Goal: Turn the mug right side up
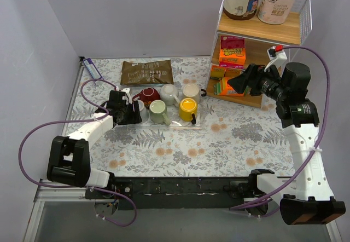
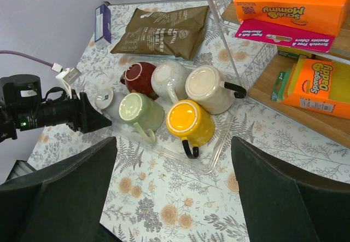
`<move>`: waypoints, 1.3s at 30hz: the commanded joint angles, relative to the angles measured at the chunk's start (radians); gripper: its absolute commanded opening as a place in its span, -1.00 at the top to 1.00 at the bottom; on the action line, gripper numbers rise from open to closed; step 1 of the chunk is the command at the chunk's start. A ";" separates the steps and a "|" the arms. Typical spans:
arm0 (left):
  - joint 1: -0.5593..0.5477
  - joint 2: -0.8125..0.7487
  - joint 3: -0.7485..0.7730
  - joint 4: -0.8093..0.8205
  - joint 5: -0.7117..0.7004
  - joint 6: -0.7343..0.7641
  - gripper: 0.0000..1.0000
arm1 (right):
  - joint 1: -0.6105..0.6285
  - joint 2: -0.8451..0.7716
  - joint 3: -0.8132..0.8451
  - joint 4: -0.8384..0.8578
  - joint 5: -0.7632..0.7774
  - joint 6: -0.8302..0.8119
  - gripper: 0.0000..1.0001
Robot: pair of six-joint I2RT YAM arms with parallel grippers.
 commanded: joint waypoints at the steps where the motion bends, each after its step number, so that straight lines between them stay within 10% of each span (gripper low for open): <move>1: -0.005 0.008 0.035 0.009 -0.063 -0.010 -0.10 | 0.004 -0.035 0.048 -0.007 0.057 -0.052 -0.83; 28: -0.079 -0.064 -0.024 0.096 -0.114 -0.020 0.31 | 0.002 -0.091 -0.055 0.015 0.109 -0.085 -0.85; 39: -0.087 -0.049 -0.031 0.111 -0.116 -0.026 0.17 | 0.002 -0.105 -0.046 -0.001 0.133 -0.107 -0.86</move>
